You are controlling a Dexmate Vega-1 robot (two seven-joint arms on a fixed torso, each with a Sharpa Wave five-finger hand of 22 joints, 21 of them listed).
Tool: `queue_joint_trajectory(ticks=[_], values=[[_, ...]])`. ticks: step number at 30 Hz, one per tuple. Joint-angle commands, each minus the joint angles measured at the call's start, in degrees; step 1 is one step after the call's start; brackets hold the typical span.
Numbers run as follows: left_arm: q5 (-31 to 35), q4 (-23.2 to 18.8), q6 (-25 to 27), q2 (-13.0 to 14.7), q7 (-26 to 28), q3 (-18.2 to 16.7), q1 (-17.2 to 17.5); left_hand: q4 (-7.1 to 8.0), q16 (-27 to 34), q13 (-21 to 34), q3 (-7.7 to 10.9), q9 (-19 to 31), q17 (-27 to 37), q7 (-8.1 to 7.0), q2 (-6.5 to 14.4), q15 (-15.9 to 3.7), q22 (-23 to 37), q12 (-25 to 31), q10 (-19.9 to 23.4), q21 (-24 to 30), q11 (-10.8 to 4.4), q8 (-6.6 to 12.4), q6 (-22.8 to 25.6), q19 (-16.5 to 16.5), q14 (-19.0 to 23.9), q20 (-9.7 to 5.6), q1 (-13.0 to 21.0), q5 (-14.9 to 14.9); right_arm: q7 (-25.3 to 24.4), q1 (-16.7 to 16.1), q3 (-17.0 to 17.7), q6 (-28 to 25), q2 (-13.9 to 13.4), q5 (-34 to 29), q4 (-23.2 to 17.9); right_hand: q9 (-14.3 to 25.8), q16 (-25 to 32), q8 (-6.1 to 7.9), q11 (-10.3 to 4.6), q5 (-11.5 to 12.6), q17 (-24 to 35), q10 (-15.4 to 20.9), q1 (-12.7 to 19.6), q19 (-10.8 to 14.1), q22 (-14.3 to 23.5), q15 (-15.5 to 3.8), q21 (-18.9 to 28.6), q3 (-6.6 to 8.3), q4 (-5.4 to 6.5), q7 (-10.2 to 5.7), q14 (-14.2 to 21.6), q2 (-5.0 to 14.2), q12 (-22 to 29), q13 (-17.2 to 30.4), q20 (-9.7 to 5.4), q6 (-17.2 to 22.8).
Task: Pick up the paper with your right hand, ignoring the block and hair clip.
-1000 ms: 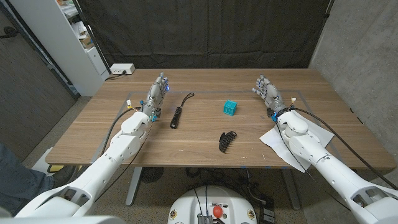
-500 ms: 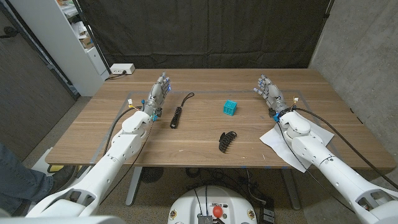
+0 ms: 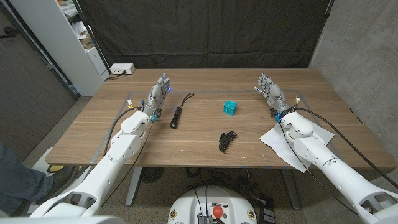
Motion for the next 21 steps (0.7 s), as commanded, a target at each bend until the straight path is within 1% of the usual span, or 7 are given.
queue_joint_trajectory(ticks=[1,9,21], values=[[1.34,-1.57,1.63,-0.27,-0.43,-0.83,0.54,-0.32,0.21,0.09,0.08,0.19,0.30,0.07,0.27,0.14,0.28,0.21,0.01,-0.31,-0.11,0.15,0.31,-1.26,-0.08,0.22,0.31,0.35,1.99,-1.08,0.70,2.43,-0.34,0.85,-0.07,-0.13,0.41,0.58,-0.30,0.61,-0.15,0.55,0.90,0.97,0.29,-0.32,-0.06,0.18,-0.28,-0.30,0.74,-0.17,0.22,0.16,0.07,0.31],[1.88,-2.43,1.95,-0.48,-0.06,-0.86,0.66,-0.37,0.18,0.04,0.05,0.19,0.30,0.09,0.36,0.14,0.28,0.18,0.01,-0.53,-0.07,0.15,0.42,-1.39,-0.08,0.31,0.35,0.34,2.06,-1.91,1.13,2.98,-1.71,0.14,-1.06,-0.25,0.51,0.66,-0.58,0.65,-0.39,0.90,1.21,1.53,0.29,-0.39,-0.20,0.22,-0.57,-0.69,1.08,-0.20,0.29,0.17,0.09,0.53],[2.52,-2.67,3.10,-0.66,-0.02,-0.20,0.29,-0.46,0.11,-0.01,0.01,0.19,0.30,0.06,0.48,0.19,0.30,0.11,-0.07,-0.85,-0.10,0.10,0.50,-1.54,-0.12,0.53,0.42,0.30,2.31,-3.13,1.63,3.79,-2.70,0.02,-1.63,-0.41,0.60,0.74,-0.82,0.71,-0.81,1.44,1.81,1.90,0.30,-0.58,-0.62,0.25,-1.15,-1.09,1.52,-0.40,0.37,0.18,0.19,0.82]])
